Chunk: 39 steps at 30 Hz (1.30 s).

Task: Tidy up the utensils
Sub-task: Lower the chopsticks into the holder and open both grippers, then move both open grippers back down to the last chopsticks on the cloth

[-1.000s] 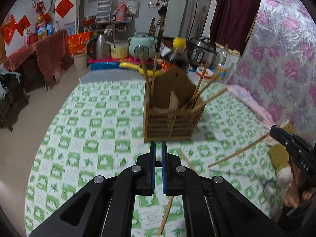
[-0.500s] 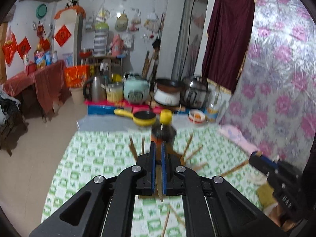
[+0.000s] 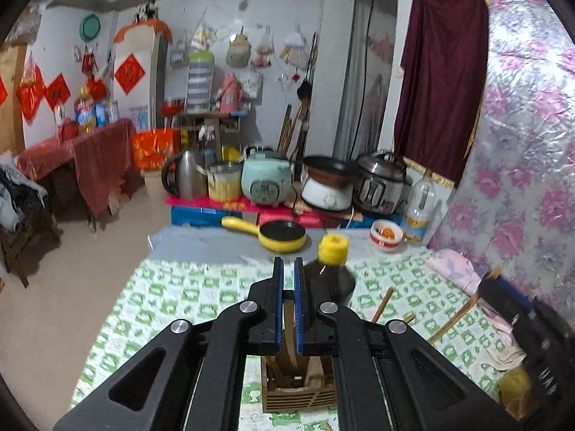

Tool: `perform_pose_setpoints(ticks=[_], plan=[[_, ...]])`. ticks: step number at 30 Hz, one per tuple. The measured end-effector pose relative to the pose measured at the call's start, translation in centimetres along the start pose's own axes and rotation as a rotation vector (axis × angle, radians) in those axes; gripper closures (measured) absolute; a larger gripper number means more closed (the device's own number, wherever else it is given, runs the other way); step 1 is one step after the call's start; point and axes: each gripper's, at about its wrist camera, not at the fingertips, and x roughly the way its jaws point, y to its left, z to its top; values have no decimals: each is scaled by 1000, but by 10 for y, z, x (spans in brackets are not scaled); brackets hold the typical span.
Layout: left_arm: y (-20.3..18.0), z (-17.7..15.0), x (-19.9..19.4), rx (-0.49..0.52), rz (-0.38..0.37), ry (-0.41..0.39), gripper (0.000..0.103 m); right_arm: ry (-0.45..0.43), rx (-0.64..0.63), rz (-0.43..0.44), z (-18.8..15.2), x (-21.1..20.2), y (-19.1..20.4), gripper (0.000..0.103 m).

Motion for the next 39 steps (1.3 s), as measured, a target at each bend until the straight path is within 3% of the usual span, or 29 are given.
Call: perform_pose_setpoints(ticks=[4, 5, 6, 7, 8, 12, 14, 16, 17, 22, 26, 34, 39], plan=[[19, -16, 24, -67, -39, 62, 97, -4, 60, 7, -5, 16, -19, 97], [23, -19, 28, -81, -46, 70, 91, 1, 82, 11, -8, 23, -24, 97], [28, -25, 33, -98, -51, 82, 82, 9, 96, 9, -11, 28, -28, 97], [32, -28, 37, -113, -48, 82, 51, 15, 105, 1, -15, 33, -31, 97], [35, -30, 42, -123, -35, 81, 32, 21, 110, -13, -19, 40, -34, 97], [37, -33, 46, -110, -34, 90, 29, 107, 99, 6, -29, 66, -38, 95], [34, -33, 44, -96, -24, 83, 20, 147, 87, 3, -35, 75, -36, 91], [31, -34, 40, -79, 1, 72, 17, 161, 96, -4, -37, 76, -37, 69], [28, -34, 38, -66, 15, 66, 16, 152, 98, -11, -37, 74, -38, 53], [22, -34, 33, -29, 15, 66, 15, 108, 91, -39, -31, 58, -38, 45], [20, -34, 30, -13, 44, 58, 14, 71, 117, -56, -26, 47, -42, 22], [11, -40, 27, 47, 151, 57, 10, 69, 168, -37, -23, 33, -50, 18], [9, -48, 10, 50, 155, 59, 10, 54, 228, -20, -22, 7, -58, 14]])
